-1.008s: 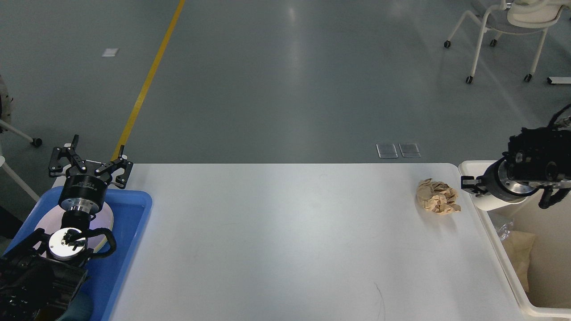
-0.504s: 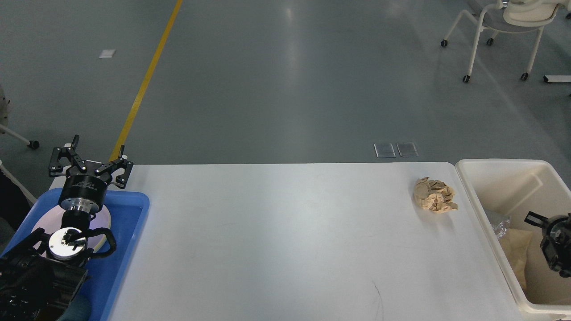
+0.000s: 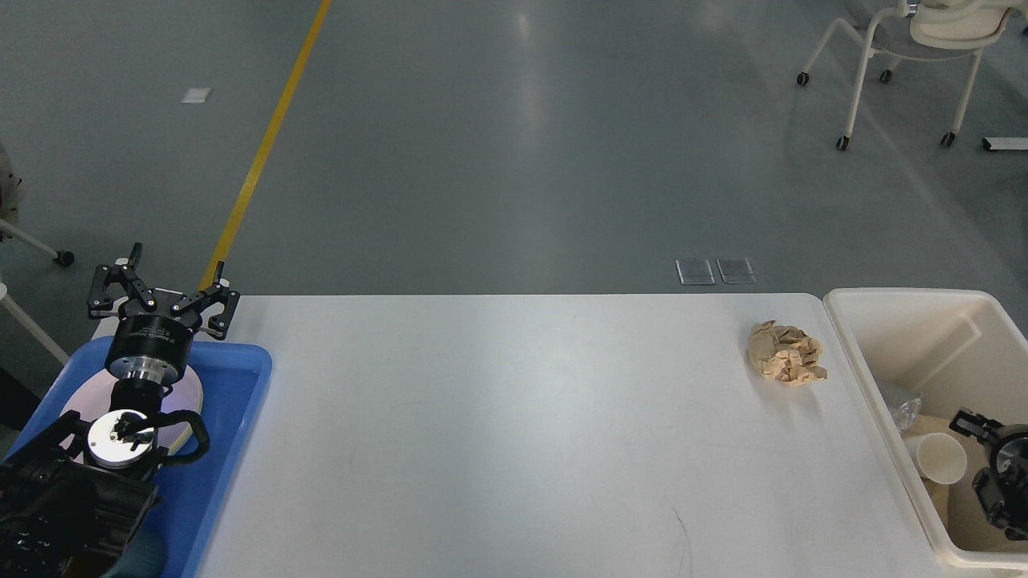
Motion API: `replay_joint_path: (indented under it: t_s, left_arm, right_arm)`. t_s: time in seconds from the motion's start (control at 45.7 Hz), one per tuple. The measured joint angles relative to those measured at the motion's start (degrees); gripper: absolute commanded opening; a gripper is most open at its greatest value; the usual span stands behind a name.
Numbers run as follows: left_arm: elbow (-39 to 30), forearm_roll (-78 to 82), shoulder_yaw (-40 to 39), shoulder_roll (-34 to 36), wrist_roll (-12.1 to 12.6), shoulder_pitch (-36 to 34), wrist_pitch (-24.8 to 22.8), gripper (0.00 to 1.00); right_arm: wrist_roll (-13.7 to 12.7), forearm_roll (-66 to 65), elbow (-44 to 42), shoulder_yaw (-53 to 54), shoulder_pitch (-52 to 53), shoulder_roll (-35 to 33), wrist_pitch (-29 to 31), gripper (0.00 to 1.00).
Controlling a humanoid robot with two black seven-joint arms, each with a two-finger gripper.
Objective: Tidy desktop
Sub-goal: 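Raise the right gripper out of the bin and back over the table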
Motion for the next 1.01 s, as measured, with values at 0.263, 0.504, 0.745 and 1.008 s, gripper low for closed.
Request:
replay_joint_path:
  t_s: [0.263,0.504,0.745,1.008]
  left_arm:
    - [0.0,0.0,0.0,0.0,0.0,0.0,0.0,0.97]
    - [0.0,0.0,0.0,0.0,0.0,0.0,0.0,0.97]
    - [0.0,0.0,0.0,0.0,0.0,0.0,0.0,0.97]
    - [0.0,0.0,0.0,0.0,0.0,0.0,0.0,0.97]
  right_arm:
    - [0.8,0.1,0.2,0.6,9.2,0.4,8.1,1.00]
    - [5.4,0.0,0.4,1.8,26.0,3.4,25.2,1.00]
    - [9.0,-0.4,0.0,1.3,37.8,8.7,41.5,1.00]
    - [9.7,-2.1,15.4,1.3,49.5,11.0,46.3,1.00]
